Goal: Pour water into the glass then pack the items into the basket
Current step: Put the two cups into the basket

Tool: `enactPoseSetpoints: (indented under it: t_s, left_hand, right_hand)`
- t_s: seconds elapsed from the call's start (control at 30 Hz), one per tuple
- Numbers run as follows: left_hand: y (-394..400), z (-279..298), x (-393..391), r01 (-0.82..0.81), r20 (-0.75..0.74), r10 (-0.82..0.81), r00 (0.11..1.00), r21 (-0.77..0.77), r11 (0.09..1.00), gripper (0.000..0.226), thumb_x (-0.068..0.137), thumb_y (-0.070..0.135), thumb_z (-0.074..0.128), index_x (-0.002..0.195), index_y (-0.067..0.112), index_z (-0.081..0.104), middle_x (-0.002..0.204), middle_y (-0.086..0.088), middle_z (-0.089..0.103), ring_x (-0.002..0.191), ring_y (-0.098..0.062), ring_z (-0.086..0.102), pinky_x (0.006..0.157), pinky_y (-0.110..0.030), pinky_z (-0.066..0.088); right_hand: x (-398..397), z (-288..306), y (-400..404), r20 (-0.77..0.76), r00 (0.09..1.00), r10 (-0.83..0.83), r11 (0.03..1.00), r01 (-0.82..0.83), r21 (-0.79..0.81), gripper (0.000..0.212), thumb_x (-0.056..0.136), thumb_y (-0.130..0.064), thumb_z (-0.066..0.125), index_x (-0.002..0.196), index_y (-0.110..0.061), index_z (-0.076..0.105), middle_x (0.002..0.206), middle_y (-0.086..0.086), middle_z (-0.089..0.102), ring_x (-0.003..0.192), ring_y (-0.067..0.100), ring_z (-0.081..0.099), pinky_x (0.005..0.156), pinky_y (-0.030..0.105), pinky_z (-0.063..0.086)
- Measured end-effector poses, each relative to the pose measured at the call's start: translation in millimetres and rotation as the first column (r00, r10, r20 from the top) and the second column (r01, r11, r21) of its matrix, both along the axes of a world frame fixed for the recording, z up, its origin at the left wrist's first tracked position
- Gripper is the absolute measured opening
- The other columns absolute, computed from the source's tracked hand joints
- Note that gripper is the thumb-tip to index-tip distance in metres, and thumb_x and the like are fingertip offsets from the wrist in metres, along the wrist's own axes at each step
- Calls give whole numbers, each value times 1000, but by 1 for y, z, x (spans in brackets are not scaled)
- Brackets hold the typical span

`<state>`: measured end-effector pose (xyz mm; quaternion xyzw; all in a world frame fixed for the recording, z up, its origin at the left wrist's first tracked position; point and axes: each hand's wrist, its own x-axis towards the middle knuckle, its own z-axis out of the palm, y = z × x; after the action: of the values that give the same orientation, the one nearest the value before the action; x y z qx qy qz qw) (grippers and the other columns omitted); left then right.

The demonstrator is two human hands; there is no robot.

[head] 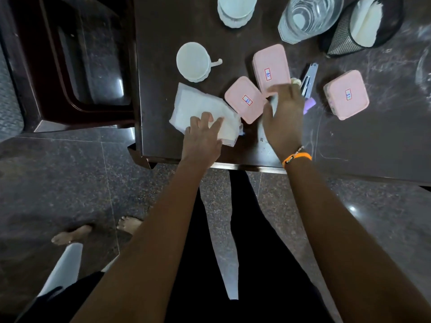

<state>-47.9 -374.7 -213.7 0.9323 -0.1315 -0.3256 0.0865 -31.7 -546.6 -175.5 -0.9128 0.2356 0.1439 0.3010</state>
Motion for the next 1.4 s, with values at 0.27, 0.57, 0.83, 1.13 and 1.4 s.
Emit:
enactPoseSetpoints:
  t_s: [0.27,0.57,0.83,1.13,1.4]
  left_hand:
    - [-15,-7,20,-98,-295,41,955,-180,979,68,87,8,57,147,13,24,148,-8,26,129,-31,29,107,-39,34]
    - [-19,22,44,-850,-477,704,526,-278,446,21,91,4,49,100,13,66,118,-8,62,100,-18,60,96,-28,47]
    - [-2,35,103,-972,-589,806,-56,-154,-179,21,97,19,50,115,8,49,92,-11,63,67,-15,65,58,-18,57]
    - [0,30,125,-980,-472,867,161,-181,83,28,90,-1,44,116,8,49,102,-18,64,60,-15,67,51,-17,55]
    - [-1,50,134,-920,-430,872,233,-389,54,13,88,0,45,95,11,47,67,-3,63,42,-3,60,50,-16,54]
  right_hand:
    - [41,-26,2,-139,986,94,955,-128,-267,46,83,-8,51,128,-12,43,142,12,37,126,32,37,99,40,39]
    - [49,-16,10,0,994,110,991,-110,-79,34,84,-12,53,118,-11,53,129,13,47,117,32,43,98,31,28]
    - [110,-12,41,-178,873,-455,709,476,521,16,90,-11,52,104,-7,47,75,6,61,65,21,61,71,31,52]
    - [162,-27,43,-347,620,-704,419,757,501,35,87,-12,51,118,5,48,95,24,68,51,18,60,37,14,41]
    - [157,-11,51,-56,690,-721,578,645,500,27,83,-4,52,68,-19,34,74,14,61,45,19,59,47,23,48]
